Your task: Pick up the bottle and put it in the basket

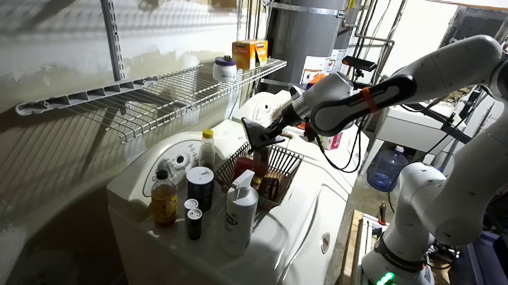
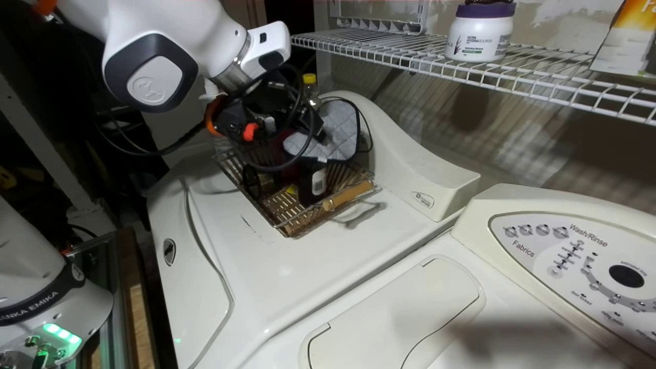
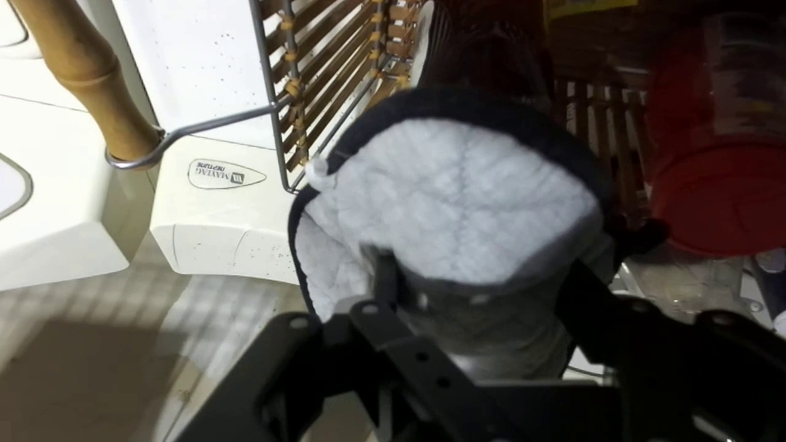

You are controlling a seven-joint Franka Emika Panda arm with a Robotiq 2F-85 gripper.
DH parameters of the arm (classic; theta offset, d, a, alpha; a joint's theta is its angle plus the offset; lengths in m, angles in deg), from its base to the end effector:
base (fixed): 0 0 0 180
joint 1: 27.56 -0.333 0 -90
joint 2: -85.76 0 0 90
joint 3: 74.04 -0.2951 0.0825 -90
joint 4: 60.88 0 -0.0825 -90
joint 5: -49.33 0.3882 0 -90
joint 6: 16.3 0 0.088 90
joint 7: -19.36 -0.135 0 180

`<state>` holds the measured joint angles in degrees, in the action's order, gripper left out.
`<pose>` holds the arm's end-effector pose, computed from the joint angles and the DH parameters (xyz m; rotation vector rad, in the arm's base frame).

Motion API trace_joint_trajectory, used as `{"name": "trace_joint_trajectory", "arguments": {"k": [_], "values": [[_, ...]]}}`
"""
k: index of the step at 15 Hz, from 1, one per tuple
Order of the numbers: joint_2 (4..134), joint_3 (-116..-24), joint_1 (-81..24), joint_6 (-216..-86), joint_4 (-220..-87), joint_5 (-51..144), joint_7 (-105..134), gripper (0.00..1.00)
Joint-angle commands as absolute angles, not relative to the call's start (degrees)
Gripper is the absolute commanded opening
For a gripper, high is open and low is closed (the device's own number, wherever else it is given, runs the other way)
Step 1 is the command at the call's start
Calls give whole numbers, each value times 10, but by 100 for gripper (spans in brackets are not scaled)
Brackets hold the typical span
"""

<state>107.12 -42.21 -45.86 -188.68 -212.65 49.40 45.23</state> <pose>0.4654 -0.1065 0.3818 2.8998 0.2573 1.0661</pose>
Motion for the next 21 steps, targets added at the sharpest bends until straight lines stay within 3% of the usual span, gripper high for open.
{"name": "trace_joint_trajectory", "arguments": {"k": [1,14,21], "values": [[1076,-422,-463,-1895,-2119,491,460,98],[1120,-493,-410,-1861,-2114,460,444,100],[1188,-641,-292,-1632,-2077,438,393,100]]}}
